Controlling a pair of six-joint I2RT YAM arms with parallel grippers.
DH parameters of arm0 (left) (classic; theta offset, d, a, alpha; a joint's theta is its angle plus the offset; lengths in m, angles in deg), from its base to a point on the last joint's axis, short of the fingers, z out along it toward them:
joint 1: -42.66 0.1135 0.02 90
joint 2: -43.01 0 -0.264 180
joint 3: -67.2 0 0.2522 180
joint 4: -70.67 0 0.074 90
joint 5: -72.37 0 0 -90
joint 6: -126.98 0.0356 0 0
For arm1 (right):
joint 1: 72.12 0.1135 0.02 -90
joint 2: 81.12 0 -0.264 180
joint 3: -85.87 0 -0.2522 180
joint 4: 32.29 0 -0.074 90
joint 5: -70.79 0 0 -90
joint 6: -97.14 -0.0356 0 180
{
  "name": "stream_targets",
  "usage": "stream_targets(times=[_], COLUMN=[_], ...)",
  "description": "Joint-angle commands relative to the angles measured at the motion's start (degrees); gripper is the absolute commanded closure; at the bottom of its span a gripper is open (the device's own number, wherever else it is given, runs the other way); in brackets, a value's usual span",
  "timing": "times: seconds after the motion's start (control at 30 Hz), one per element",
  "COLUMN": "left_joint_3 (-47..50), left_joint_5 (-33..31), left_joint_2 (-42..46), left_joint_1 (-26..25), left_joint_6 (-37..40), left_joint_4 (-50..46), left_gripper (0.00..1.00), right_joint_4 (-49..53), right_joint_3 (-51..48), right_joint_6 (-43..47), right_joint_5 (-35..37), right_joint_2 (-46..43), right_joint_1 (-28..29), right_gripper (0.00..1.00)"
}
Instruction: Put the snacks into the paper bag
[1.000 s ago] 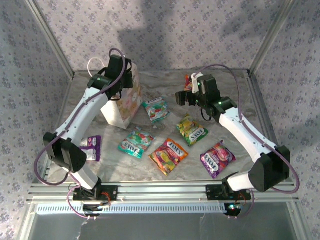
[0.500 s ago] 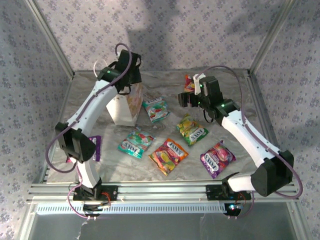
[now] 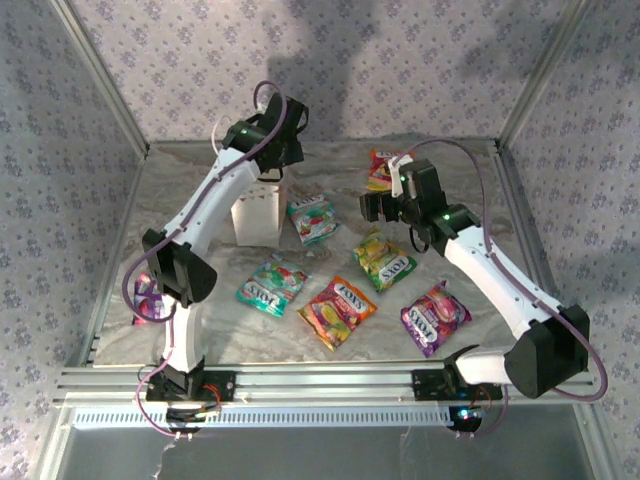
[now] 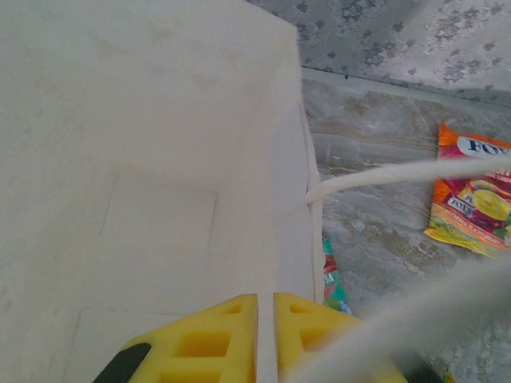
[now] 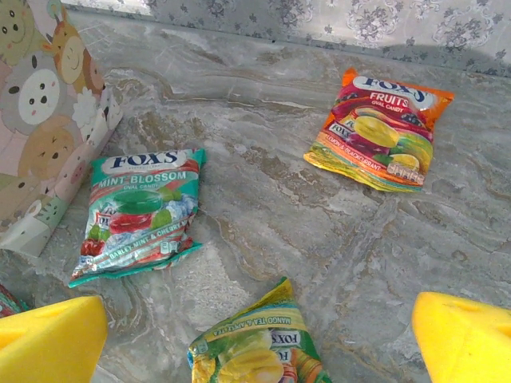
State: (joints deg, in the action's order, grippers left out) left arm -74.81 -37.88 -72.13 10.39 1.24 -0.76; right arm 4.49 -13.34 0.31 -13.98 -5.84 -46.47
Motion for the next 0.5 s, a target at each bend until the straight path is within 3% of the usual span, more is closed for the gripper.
stream_targets(times=[0.0,0.3,0.47], left_joint_3=[-2.14,-2.41,-2.51], left_joint_5=[-3.39,-3.05,-5.96], left_joint_2=[0.64,2.73,5.38], left_joint_1=[0.1,0.1,0.24], left_joint_6=[-0.71,2.39,3.99], left_joint_4=[-3.96,-4.91,-5.98], left_gripper=[0.78,0.63,0.59], right_joint_4=[1.07,1.34,1.96], right_joint_3=[-0.49,-0.19,0.54], right_joint_6=[0.61,-0.53,-1.16], right_joint_5=[0.72,0.2,-0.38], right_joint_2=[-1.13,-0.66,0.0], right_joint_1=[-0.09,-0.15,0.01], right_gripper=[0.0,0.0,0.0])
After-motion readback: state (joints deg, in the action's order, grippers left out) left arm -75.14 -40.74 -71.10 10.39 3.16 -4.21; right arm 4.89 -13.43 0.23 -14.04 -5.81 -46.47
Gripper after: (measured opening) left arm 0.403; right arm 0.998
